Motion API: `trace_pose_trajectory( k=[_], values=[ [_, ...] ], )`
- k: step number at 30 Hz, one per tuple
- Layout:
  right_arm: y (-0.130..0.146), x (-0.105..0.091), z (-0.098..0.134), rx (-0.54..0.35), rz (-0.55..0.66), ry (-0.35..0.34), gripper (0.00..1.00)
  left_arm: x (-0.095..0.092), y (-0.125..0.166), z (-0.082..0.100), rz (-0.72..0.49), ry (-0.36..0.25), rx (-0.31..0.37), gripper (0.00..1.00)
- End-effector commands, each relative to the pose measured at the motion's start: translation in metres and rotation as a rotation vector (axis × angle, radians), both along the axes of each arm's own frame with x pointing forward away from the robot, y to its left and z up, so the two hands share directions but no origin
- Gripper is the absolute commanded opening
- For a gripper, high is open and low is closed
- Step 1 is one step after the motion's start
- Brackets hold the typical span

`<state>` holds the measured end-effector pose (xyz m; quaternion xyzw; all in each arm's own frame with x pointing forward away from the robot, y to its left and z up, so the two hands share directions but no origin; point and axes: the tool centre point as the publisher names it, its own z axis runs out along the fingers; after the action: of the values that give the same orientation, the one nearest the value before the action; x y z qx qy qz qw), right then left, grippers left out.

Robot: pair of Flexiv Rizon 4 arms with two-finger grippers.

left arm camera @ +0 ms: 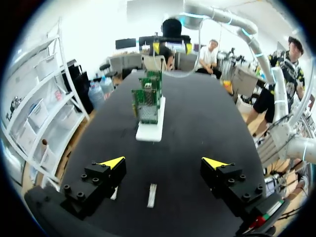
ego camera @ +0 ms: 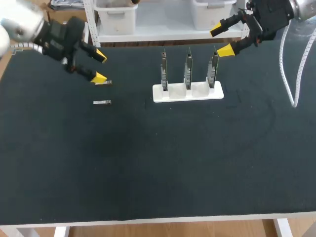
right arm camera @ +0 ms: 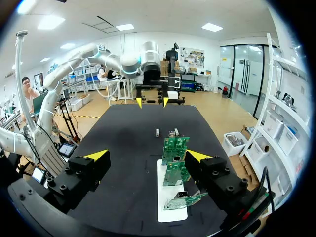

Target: Pick up the optical module with the left hand, and insert it into the network port with the right hand.

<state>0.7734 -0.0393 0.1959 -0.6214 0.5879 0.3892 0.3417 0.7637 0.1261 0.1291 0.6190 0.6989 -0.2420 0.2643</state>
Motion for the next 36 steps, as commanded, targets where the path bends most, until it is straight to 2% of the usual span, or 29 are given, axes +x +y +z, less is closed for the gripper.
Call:
trace_pose_trajectory(
  k=[1, 3, 8, 16, 20, 27, 28, 29, 36],
  values=[
    [0.0, -0.001, 0.0, -0.001, -0.002, -0.001, 1.0, 0.007, 0.019, 0.004, -0.035, 0.125, 0.306, 1.0],
    [0.0, -0.001, 0.0, -0.001, -0.002, -0.001, 1.0, 0.0, 0.024, -0.007, -0.02, 0.155, 0.32, 1.0],
    [0.0, -0.001, 0.0, -0.001, -0.002, -0.001, 1.0, -0.011, 0.029, -0.039, 0.021, 0.224, 0.291, 1.0],
    [0.0, -0.001, 0.0, -0.001, -0.002, -0.001, 1.0, -0.009, 0.015, -0.069, 0.033, 0.203, 0.256, 1.0],
    [0.0, -0.001, 0.0, -0.001, -0.002, -0.001, 1.0, -0.006, 0.019, -0.071, 0.054, 0.165, 0.265, 1.0],
    [0.0, -0.001, 0.0, -0.001, -0.002, -0.001, 1.0, -0.005, 0.035, -0.07, 0.091, 0.152, 0.289, 1.0],
    [0.0, -0.001, 0.0, -0.001, -0.002, -0.001, 1.0, -0.007, 0.036, -0.07, 0.097, 0.159, 0.273, 1.0],
    [0.0, -0.001, 0.0, -0.001, -0.002, -0.001, 1.0, -0.008, 0.036, -0.07, 0.095, 0.182, 0.221, 1.0],
    [0.0, -0.001, 0.0, -0.001, -0.002, -0.001, 1.0, -0.008, 0.036, -0.07, 0.095, 0.182, 0.221, 1.0]
  ],
)
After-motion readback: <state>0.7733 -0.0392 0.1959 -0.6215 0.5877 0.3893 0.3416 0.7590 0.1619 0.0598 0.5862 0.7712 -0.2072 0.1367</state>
